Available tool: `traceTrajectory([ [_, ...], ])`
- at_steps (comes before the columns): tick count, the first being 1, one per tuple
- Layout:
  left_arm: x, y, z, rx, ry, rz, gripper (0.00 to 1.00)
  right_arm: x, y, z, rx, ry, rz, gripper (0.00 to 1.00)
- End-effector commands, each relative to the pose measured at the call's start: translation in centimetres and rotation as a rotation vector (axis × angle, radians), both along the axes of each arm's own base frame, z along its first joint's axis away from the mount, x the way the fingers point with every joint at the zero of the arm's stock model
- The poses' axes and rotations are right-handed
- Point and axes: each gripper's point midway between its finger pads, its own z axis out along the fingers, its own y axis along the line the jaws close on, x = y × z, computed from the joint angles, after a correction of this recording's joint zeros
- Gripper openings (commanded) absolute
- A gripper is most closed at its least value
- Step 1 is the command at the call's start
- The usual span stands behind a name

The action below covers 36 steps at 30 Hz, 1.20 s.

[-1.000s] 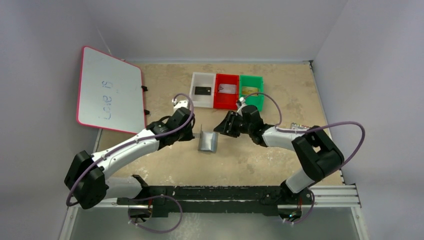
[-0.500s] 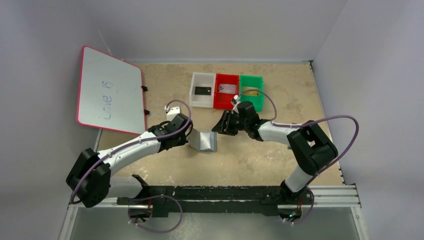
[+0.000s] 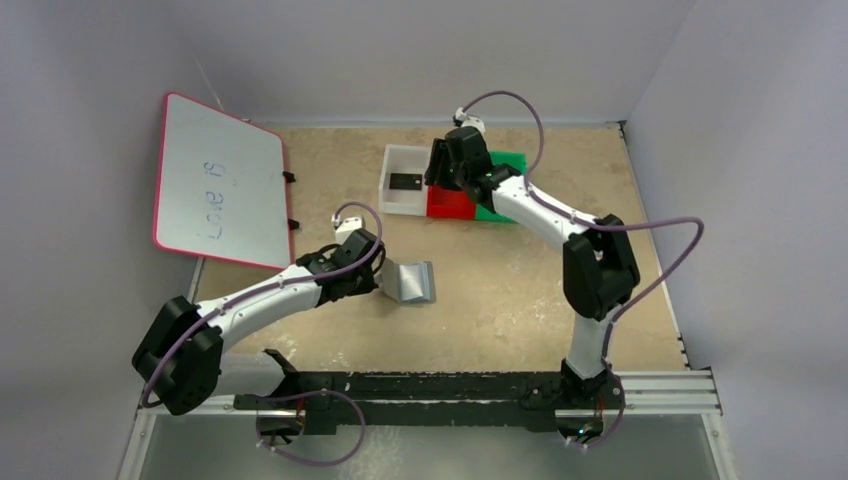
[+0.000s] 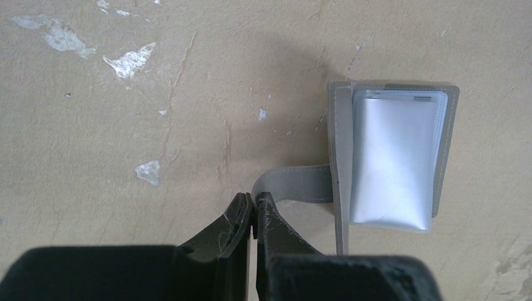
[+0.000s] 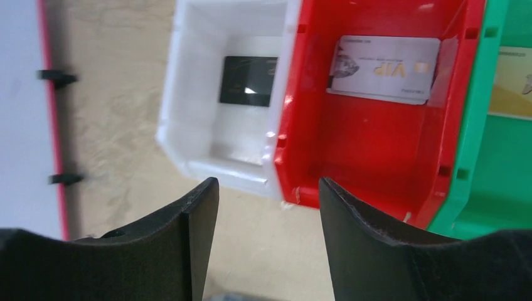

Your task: Take the credit cards out of the card holder

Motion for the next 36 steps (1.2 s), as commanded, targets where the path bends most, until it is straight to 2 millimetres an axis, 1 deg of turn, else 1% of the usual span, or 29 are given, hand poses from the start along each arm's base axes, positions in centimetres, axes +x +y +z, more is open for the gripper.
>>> traceTrajectory([
  [1,0.6,-0.9,1.2,-0.040,-0.033,-0.021,0.00,1.5,-2.1,-2.7,-0.200,0.054,-0.063,0.62],
  [6,0.6,-1.1,1.4,-0.049,-0.034,-0.029,0.00,2.9,-1.3,-4.0,-0.211,0.068,-0.069,0.62],
  [12,0.6,-1.3,1.5,-0.056,-0.033,-0.033,0.00,3.6,-0.3,-5.1,-0.192,0.073,-0.049,0.62],
  [15,0.6,-1.3,1.5,-0.056,-0.033,-0.036,0.00,3.5,0.1,-4.6,-0.176,0.068,-0.041,0.62],
  [18,0.6,-1.3,1.5,-0.053,-0.032,-0.038,0.00,3.6,0.5,-2.9,-0.139,0.020,-0.043,0.63],
  [20,0.7,-1.3,1.6,-0.055,-0.034,-0.038,0.00,3.8,0.8,-2.3,-0.124,-0.001,-0.039,0.63],
  [22,0.8,-1.4,1.6,-0.055,-0.034,-0.038,0.00,3.9,1.0,-2.9,-0.133,0.013,-0.037,0.64],
  [27,0.8,-1.4,1.7,-0.050,-0.034,-0.041,0.00,3.9,1.3,-5.7,-0.183,0.055,-0.035,0.64],
  [31,0.7,-1.3,1.8,-0.052,-0.035,-0.040,0.00,3.8,1.7,-6.8,-0.213,0.065,-0.039,0.64],
  [36,0.6,-1.3,1.9,-0.053,-0.035,-0.040,0.00,3.5,1.5,-8.6,-0.252,0.097,-0.051,0.63],
])
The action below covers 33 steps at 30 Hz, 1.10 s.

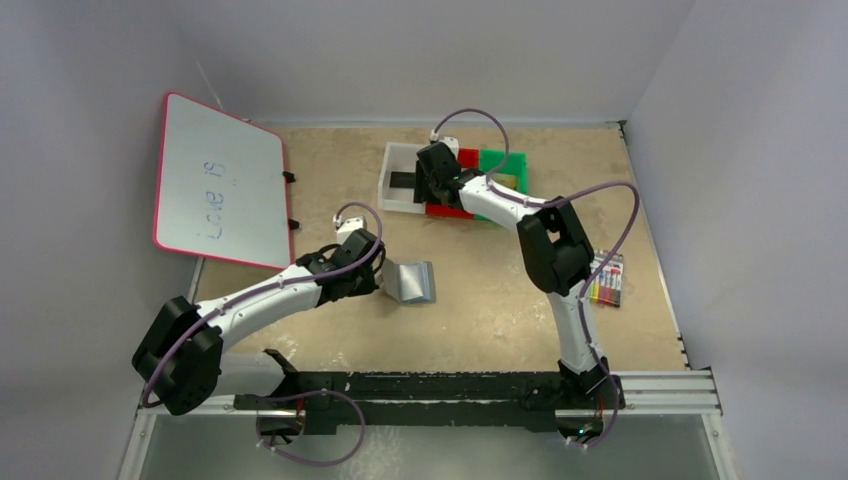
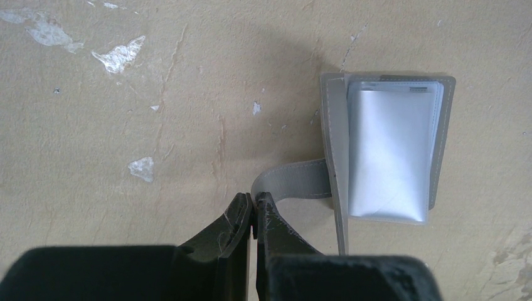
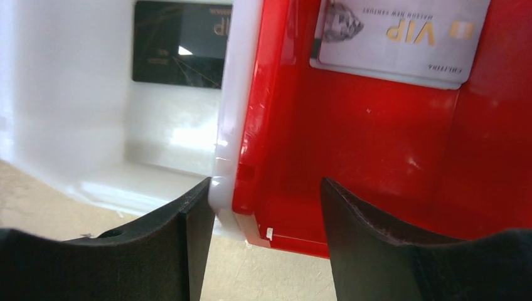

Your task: Take the credit cards out of the card holder

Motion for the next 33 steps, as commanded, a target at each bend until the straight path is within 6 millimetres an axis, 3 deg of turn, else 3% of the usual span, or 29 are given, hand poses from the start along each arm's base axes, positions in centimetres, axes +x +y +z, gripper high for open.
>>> traceTrajectory([
  [1,1.0,-0.8,2.0,-0.039,-0.054,-0.016,0.00,0.4,0.0,1.0,-0.030,-0.024,-0.025,0.62],
  [9,0.9,-0.6,2.3,-0.037,-0.062,-0.014,0.00,-2.9,0.3,-0.1,-0.019,0.022,-0.040,0.52],
  [20,0.2,-1.3,1.6,-0.059,-0.036,-0.069,0.00,-6.3,2.4,0.7,0.055,0.050,0.006,0.52],
  [23,-0.1,-0.8,1.3,-0.039,-0.030,-0.070,0.00,-7.1,3.0,2.2,0.096,0.042,0.058,0.57],
  [24,-0.2,-0.4,1.1,-0.024,-0.027,-0.065,0.00,-7.5,3.0,4.0,0.121,0.016,0.075,0.57],
  [29,-0.7,1.0,0.3,0.036,-0.007,-0.036,0.00,-11.5,2.0,7.0,0.205,-0.033,0.214,0.62],
  [33,-0.7,0.8,-0.2,0.037,0.001,-0.053,0.00,-15.1,1.8,6.1,0.249,0.036,0.318,0.62],
])
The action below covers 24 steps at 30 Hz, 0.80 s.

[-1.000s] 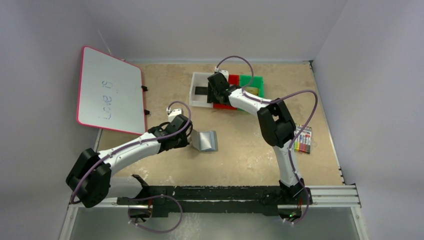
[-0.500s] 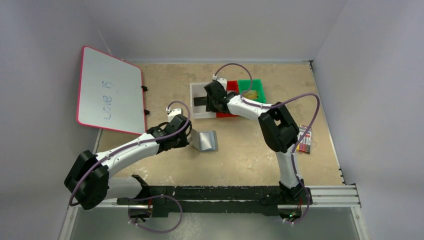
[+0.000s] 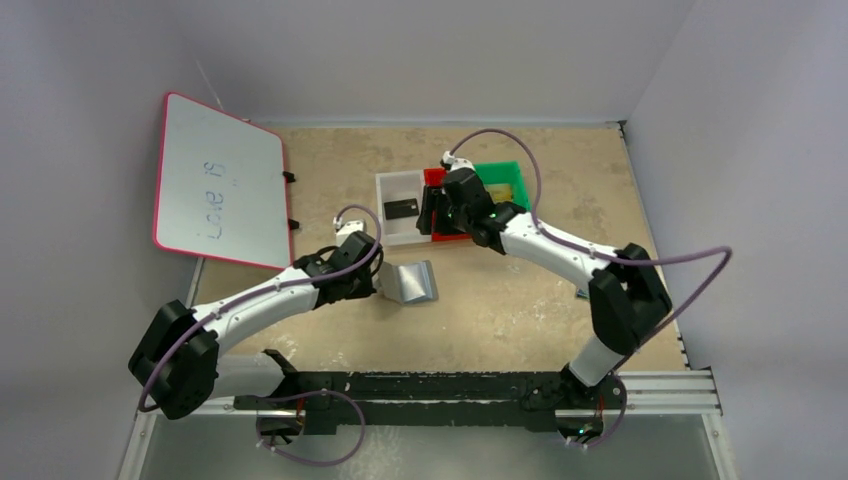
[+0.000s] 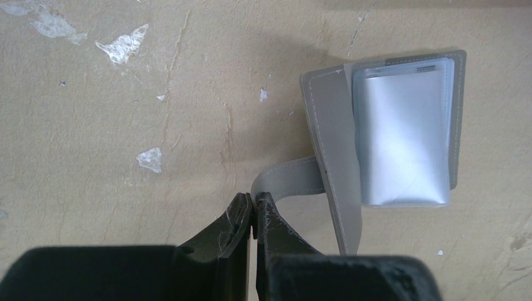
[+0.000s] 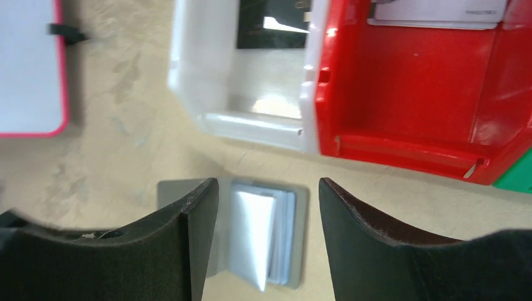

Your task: Take the credit cards out of the card holder

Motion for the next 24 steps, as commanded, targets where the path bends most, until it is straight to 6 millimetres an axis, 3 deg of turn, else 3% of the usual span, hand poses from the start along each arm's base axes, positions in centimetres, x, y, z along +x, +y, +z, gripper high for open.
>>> traceTrajectory([
  [1,0.1,0.2,-0.3,0.021,-0.010,-0.025,0.00,-3.0,1.3,0.6,0.097,0.011,0.153,0.62],
  [8,0.3,-1.8,0.2,0.023,-0.023,-0.153,0.00,-6.2,0.9,-2.5,0.201,0.107,0.139,0.59],
  [16,0.3,-1.5,-0.5,0.075,-0.008,-0.155,0.00,-9.3,3.5,-3.4,0.357,0.208,0.279,0.56],
  [24,0.3,-1.6,-0.5,0.065,-0.015,-0.147,0.00,-9.9,3.7,-4.9,0.361,0.265,0.272,0.53],
])
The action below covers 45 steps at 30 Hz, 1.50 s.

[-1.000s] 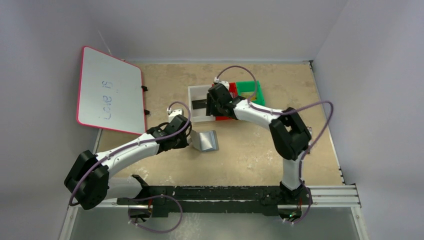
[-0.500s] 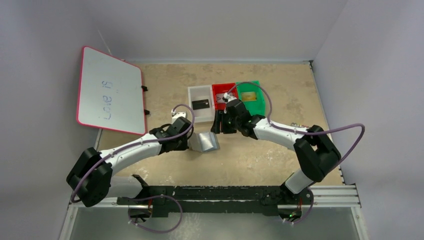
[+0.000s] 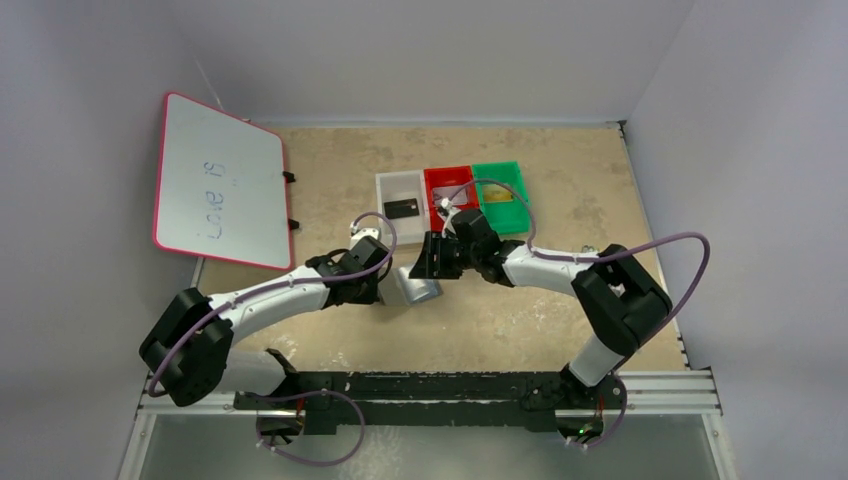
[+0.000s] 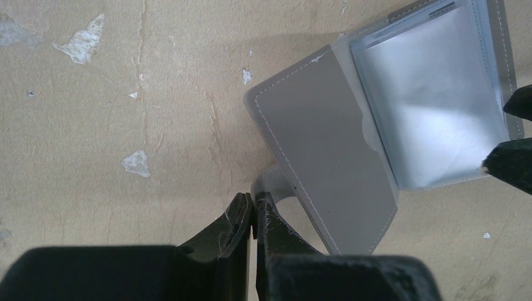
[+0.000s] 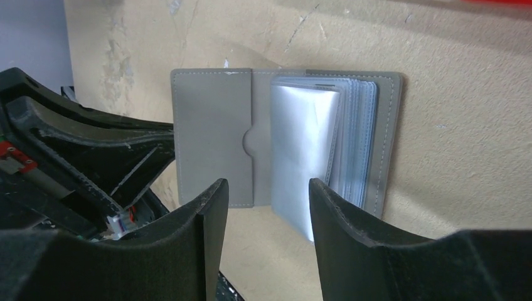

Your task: Take the credit cards out of the card holder

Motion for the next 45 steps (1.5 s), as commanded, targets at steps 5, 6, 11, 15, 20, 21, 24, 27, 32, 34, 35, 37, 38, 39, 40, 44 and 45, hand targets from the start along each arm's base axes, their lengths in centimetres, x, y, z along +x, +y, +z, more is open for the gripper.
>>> traceTrajectory([
  [5,1.4,-1.1,1.5,-0.030,-0.057,-0.002,0.00,-0.3,-0.1,0.3,-0.011,0.017,-0.010,0.56],
  [6,1.4,-1.1,1.5,-0.031,-0.055,-0.003,0.00,-0.3,-0.3,0.2,-0.021,0.019,-0.012,0.56],
  [11,1.6,-1.3,1.5,-0.029,-0.054,-0.005,0.00,-0.6,-0.8,-0.1,-0.042,0.036,-0.026,0.57],
  [15,1.6,-1.4,1.4,-0.033,-0.054,-0.004,0.00,-0.8,-0.8,-0.2,-0.039,0.040,-0.025,0.57],
  [20,1.5,-1.4,1.3,-0.036,-0.053,-0.002,0.00,-1.4,0.6,0.6,0.046,0.050,0.023,0.53],
  [21,1.5,-1.4,1.2,-0.034,-0.051,-0.002,0.00,-1.4,1.0,0.8,0.066,0.052,0.032,0.52],
  [24,1.5,-1.3,1.3,-0.034,-0.051,-0.001,0.00,-1.6,1.9,1.4,0.107,0.050,0.060,0.52],
  [27,1.5,-1.3,1.2,-0.032,-0.051,0.003,0.00,-1.9,2.7,2.1,0.147,0.051,0.078,0.52],
  [32,1.5,-1.2,1.3,-0.033,-0.056,0.010,0.00,-2.5,4.0,2.3,0.191,0.062,0.146,0.52],
  [34,1.6,-1.1,1.4,-0.032,-0.061,0.019,0.00,-2.9,4.8,2.2,0.203,0.069,0.183,0.52],
  [35,1.6,-1.0,1.4,-0.032,-0.065,0.028,0.00,-3.1,5.3,2.2,0.208,0.069,0.201,0.52],
  [37,1.6,-0.7,1.5,-0.031,-0.071,0.043,0.00,-3.6,6.4,2.3,0.216,0.072,0.238,0.51],
  [38,1.6,-0.6,1.4,-0.028,-0.072,0.051,0.00,-3.9,6.9,2.2,0.217,0.070,0.259,0.48],
  [39,1.6,-0.4,1.4,-0.026,-0.074,0.058,0.00,-4.1,7.5,2.3,0.216,0.067,0.275,0.48],
  [40,1.5,-0.2,1.3,-0.021,-0.074,0.065,0.00,-4.3,7.9,2.2,0.212,0.065,0.288,0.47],
  [44,1.4,0.3,1.3,-0.011,-0.076,0.097,0.00,-4.4,9.0,2.5,0.188,0.032,0.309,0.51],
  [45,1.3,0.4,1.2,-0.010,-0.077,0.102,0.00,-4.4,9.1,2.5,0.181,0.026,0.313,0.52],
])
